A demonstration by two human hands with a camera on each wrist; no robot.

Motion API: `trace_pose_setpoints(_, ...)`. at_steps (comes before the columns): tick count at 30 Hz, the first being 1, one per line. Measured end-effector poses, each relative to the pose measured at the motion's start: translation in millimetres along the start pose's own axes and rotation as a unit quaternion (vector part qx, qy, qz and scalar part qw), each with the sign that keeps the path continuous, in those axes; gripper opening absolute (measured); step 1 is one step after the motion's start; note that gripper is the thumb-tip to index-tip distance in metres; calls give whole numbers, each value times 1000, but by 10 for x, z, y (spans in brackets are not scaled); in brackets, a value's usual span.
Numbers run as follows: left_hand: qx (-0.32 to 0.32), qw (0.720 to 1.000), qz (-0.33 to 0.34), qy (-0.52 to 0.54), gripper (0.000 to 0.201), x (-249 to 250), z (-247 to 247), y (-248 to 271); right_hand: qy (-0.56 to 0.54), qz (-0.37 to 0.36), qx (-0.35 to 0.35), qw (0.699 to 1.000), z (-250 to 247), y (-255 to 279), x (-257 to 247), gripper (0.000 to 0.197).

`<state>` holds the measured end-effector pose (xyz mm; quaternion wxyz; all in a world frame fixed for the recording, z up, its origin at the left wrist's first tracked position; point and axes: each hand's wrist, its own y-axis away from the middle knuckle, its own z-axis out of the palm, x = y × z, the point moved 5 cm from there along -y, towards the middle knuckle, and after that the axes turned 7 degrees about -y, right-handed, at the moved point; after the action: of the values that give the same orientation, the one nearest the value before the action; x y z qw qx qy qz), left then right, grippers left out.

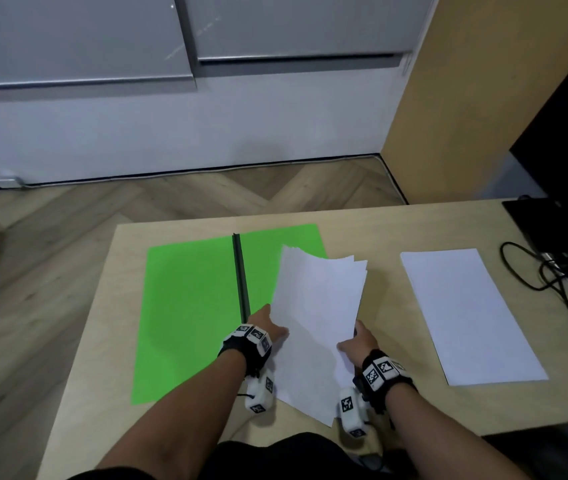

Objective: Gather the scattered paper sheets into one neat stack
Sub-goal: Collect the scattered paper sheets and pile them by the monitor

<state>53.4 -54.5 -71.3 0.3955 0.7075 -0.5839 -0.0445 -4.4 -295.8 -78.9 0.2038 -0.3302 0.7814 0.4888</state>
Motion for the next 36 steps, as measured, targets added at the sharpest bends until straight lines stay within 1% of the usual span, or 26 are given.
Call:
trace_pose_setpoints(1,3,1000,15,12,64,-4,17,35,-13,-9,-4,1000,4,22,-1,41)
trace_pose_setpoints(3,23,995,70,66,54,42,-13,174,-70,-19,11,997,-25,58,-1,44)
trace_pose_setpoints(4,33,989,103,98,51,72,-52,267,-121,-12,19,992,-41,53,18,49)
trace_pose_setpoints(6,39,971,171,161,51,135,-195,446,-210,-5,28,977,-100,29,38,68)
trace_pose_setpoints(7,35,962,200,184,50,149,-280,504,-243,-8,22,970,-120,-2,49,67)
trace_pose_setpoints(9,23,944,243,223,49,154,-449,565,-303,-21,-6,953,-142,-33,-3,41)
trace_pose_setpoints(10,16,939,251,235,49,151,-523,567,-343,-17,-13,939,-157,32,-78,25)
trace_pose_setpoints(11,12,936,254,244,50,142,-581,553,-365,-15,-30,931,-162,111,-184,7)
trace_pose_setpoints(12,12,936,253,245,50,132,-635,536,-371,-8,-36,928,-163,119,-253,24)
trace_pose_setpoints(13,15,937,250,243,50,107,-663,509,-370,-25,-47,927,-161,136,-354,39)
trace_pose_setpoints(14,24,940,243,239,50,76,-685,487,-376,-35,-48,925,-149,176,-479,39)
trace_pose_setpoints(15,42,941,231,243,49,53,-725,474,-376,-51,-30,925,-160,243,-621,27)
trace_pose_setpoints(16,66,938,218,260,49,36,-778,473,-376,-85,-3,923,-172,314,-761,14)
trace_pose_setpoints(17,92,927,213,296,49,42,-835,477,-369,-126,25,921,-198,377,-895,14)
trace_pose_setpoints(19,142,895,204,371,46,119,-992,541,-357,-192,42,913,-243,576,-1211,21)
trace_pose_setpoints(20,167,880,194,399,42,168,-1085,593,-352,-218,43,909,-262,634,-1348,24)
trace_pose_setpoints(22,216,848,176,451,27,210,-1256,693,-356,-259,59,896,-331,770,-1571,30)
trace_pose_setpoints(23,231,835,168,471,24,220,-1322,728,-359,-264,69,892,-375,809,-1639,30)
trace_pose_setpoints(24,233,829,166,480,21,239,-1369,762,-367,-269,78,887,-424,815,-1669,30)
trace_pose_setpoints(26,220,831,187,476,20,274,-1415,815,-351,-280,91,889,-471,799,-1673,29)
trace_pose_setpoints(28,212,837,197,465,28,299,-1383,817,-296,-293,105,903,-446,804,-1642,37)
trace_pose_setpoints(29,213,835,195,469,34,296,-1349,779,-286,-294,103,906,-413,785,-1617,40)
trace_pose_setpoints(30,213,832,191,476,36,302,-1317,751,-292,-299,97,903,-374,778,-1606,43)
trace_pose_setpoints(32,222,826,186,483,32,345,-1286,720,-292,-299,98,903,-329,753,-1595,47)
trace_pose_setpoints(34,228,821,199,485,29,411,-1314,728,-291,-301,118,900,-360,742,-1623,44)
trace_pose_setpoints(36,226,822,218,476,38,476,-1378,788,-316,-305,136,888,-460,756,-1657,36)
